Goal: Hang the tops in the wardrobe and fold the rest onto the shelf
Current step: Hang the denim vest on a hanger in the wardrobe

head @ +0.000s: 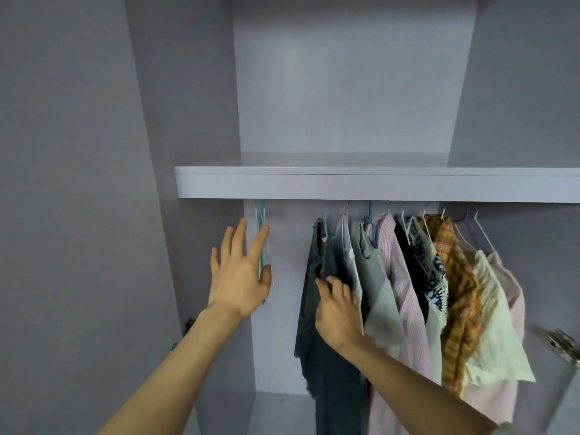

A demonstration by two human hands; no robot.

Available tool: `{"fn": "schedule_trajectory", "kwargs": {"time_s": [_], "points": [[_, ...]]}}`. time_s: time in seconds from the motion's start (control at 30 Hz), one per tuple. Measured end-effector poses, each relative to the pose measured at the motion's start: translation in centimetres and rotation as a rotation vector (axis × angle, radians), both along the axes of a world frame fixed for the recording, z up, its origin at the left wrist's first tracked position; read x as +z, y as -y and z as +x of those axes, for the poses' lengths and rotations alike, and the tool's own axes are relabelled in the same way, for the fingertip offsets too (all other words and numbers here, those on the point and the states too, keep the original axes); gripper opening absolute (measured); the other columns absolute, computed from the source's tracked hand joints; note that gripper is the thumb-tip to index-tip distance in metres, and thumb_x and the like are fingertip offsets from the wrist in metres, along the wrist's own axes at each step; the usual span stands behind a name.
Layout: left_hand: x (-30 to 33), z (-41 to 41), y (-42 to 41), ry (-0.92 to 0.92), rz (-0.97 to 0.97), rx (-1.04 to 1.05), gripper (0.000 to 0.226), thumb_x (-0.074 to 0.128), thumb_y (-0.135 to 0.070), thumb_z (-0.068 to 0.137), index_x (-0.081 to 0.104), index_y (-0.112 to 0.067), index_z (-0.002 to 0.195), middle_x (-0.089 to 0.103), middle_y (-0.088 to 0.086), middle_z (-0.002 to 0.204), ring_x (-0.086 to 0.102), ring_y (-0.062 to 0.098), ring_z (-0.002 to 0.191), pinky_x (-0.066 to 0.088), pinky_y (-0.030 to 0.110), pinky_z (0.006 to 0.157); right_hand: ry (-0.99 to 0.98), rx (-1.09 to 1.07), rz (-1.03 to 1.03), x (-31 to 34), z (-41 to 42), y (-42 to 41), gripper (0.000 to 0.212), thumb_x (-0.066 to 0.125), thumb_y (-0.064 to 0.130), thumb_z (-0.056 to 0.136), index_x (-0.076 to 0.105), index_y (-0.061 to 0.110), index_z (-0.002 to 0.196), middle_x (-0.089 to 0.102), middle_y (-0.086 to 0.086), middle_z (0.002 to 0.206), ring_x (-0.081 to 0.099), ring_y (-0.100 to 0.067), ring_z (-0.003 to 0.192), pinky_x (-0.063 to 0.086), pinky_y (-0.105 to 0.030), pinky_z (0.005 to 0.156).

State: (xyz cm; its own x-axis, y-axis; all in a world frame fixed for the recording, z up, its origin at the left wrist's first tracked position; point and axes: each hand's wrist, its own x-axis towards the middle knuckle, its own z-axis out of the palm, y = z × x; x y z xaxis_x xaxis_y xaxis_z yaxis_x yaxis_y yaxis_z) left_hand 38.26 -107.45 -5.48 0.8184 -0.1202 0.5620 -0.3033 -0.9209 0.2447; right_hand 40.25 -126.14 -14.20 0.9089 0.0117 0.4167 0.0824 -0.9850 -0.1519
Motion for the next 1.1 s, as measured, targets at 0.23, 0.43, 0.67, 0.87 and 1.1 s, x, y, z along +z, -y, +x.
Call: {"fn": "schedule_trajectory", "kwargs": {"time_s": [0.23,0.43,0.67,0.87,1.1], "points": [[-5.1,-9.0,-0.6,-0.075,-0.22,0.107,0.05,0.055,-0.021,0.091,0.043,-0.016,0.14,0.033,0.007,0.148,0.026,0.028,0.138,0.029,0.044,0.108,0.018,0.433,0.401,0.4,-10.1,-0.5,0.027,0.046,0.0,0.092,0.063,0.003,0.113,0.064,-0.01,0.107,0.058,-0.024,0.101,0.045,-0.03,0.087],[-9.8,-19.2,-1.5,-0.14,-0.295,0.265,0.045,0.055,-0.018,0.092,0.049,-0.014,0.136,0.044,0.007,0.141,0.041,0.028,0.128,0.035,0.039,0.103,-0.047,0.627,0.454,-1.5,-15.7,-3.0,0.024,0.049,-0.002,0.09,0.064,0.002,0.108,0.065,-0.012,0.104,0.059,-0.028,0.097,0.043,-0.028,0.085],[-16.1,-35.8,-2.4,-0.154,-0.495,0.681,0.036,0.059,-0.01,0.089,0.059,-0.007,0.125,0.058,0.01,0.125,0.057,0.033,0.111,0.045,0.041,0.096,-0.232,1.005,0.469,-6.2,-25.0,-7.5,0.023,0.051,-0.005,0.088,0.066,0.001,0.104,0.066,-0.011,0.1,0.061,-0.029,0.097,0.048,-0.038,0.083],[-19.3,-54.0,-2.9,-0.131,-0.595,1.144,0.034,0.057,-0.012,0.092,0.058,-0.01,0.126,0.058,0.006,0.127,0.057,0.026,0.113,0.039,0.027,0.093,-0.468,1.413,0.368,-9.0,-38.1,-13.9,0.021,0.05,-0.003,0.089,0.066,0.0,0.101,0.067,-0.011,0.099,0.064,-0.029,0.093,0.047,-0.035,0.079],[-22.5,-74.1,-0.7,0.022,-0.775,1.629,0.032,0.055,-0.011,0.091,0.06,-0.013,0.122,0.059,0.003,0.122,0.057,0.021,0.111,0.039,0.024,0.087,-0.743,1.873,0.063,-11.9,-56.5,-21.2,0.027,0.041,0.007,0.095,0.063,0.011,0.112,0.064,-0.003,0.108,0.06,-0.024,0.097,0.046,-0.032,0.084]]}}
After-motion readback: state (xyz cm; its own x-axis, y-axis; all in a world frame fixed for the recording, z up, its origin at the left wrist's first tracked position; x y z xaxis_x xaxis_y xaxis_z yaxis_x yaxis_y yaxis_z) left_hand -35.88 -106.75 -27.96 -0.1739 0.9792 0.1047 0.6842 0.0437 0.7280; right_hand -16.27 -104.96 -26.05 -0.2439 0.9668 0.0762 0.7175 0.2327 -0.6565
